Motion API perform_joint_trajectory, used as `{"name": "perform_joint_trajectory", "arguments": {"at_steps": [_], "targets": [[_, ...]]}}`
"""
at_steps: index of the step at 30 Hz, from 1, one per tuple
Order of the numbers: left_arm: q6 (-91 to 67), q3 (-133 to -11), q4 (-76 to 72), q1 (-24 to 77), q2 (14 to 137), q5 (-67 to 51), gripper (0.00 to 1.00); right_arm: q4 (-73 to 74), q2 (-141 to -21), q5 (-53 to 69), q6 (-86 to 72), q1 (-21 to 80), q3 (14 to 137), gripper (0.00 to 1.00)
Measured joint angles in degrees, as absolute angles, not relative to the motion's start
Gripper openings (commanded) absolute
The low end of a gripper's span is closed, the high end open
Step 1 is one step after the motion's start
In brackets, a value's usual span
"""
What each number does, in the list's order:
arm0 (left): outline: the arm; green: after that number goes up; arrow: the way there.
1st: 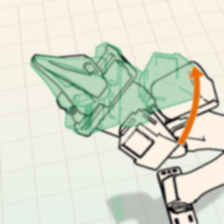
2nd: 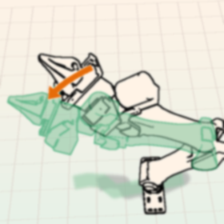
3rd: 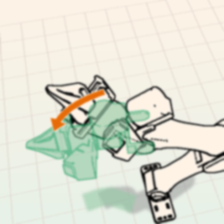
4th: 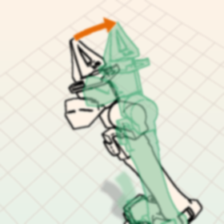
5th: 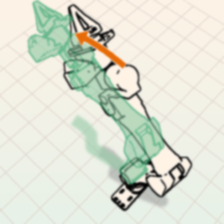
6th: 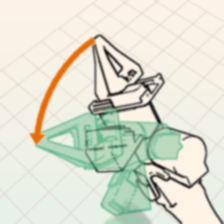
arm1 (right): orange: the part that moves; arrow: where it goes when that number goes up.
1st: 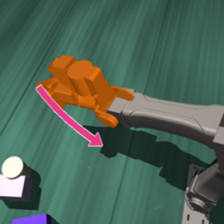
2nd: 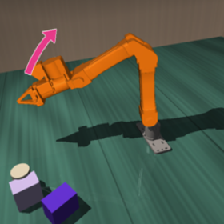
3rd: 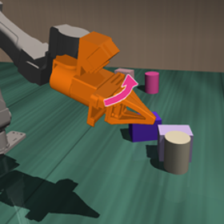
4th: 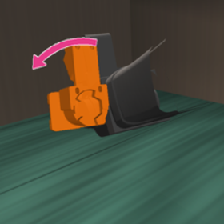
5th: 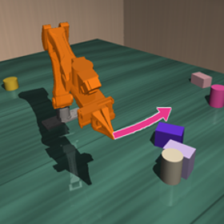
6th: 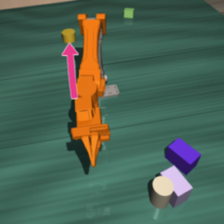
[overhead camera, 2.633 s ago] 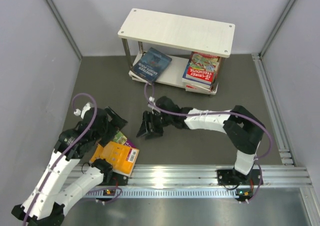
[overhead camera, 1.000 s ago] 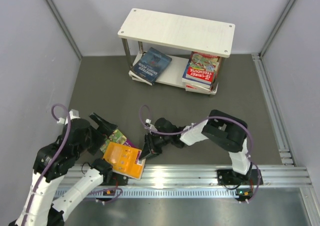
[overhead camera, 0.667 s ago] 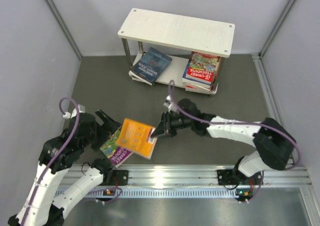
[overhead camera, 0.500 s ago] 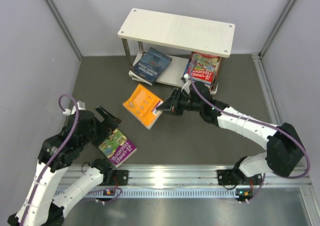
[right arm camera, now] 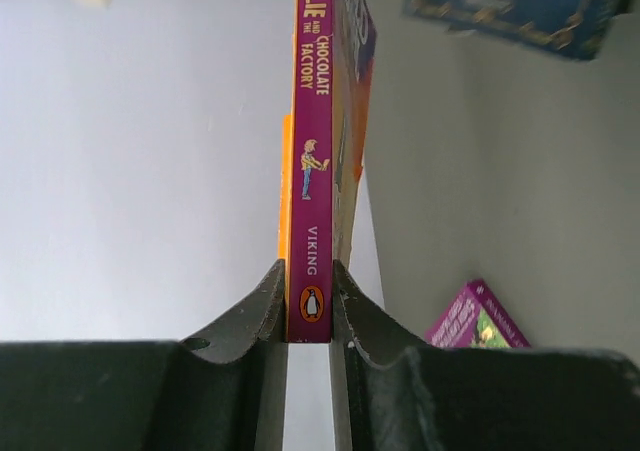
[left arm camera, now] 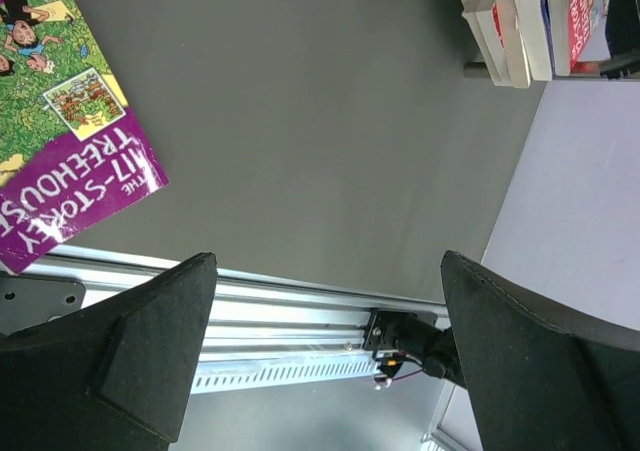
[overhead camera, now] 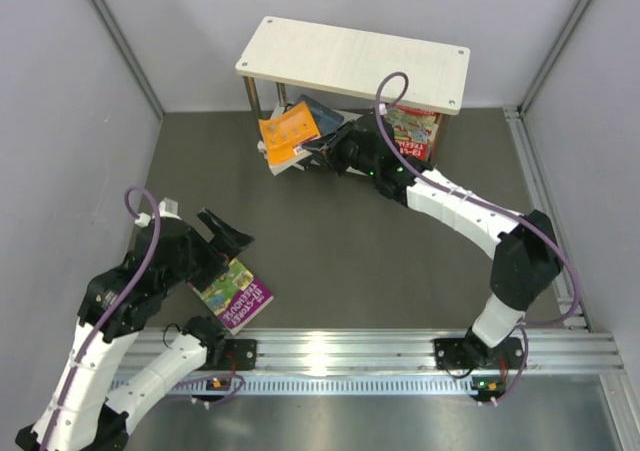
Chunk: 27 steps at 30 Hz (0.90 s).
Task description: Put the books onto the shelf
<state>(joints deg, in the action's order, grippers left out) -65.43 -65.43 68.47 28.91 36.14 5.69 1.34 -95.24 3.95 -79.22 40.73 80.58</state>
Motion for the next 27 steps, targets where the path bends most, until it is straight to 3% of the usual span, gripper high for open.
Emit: {"name": "perform_joint_trajectory", "arguments": {"at_steps": [8, 18, 27], "targets": [[-65.3, -63.7, 67.8, 28.9, 36.1, 2.5, 0.99, 3.0, -101.3, -7.6, -86.8, 40.6, 83.5, 0.0], [-62.8, -63.1, 67.9, 28.9, 35.9, -2.0, 0.99, 0.1, -116.1, -21.4, -91.8, 41.3, 98.4, 0.0], [-56.0, -72.3, 72.6, 28.9, 41.2, -0.1, 0.99, 2.7, -126.8, -28.2, -96.1, 43.1, 107.4, 0.0]]}}
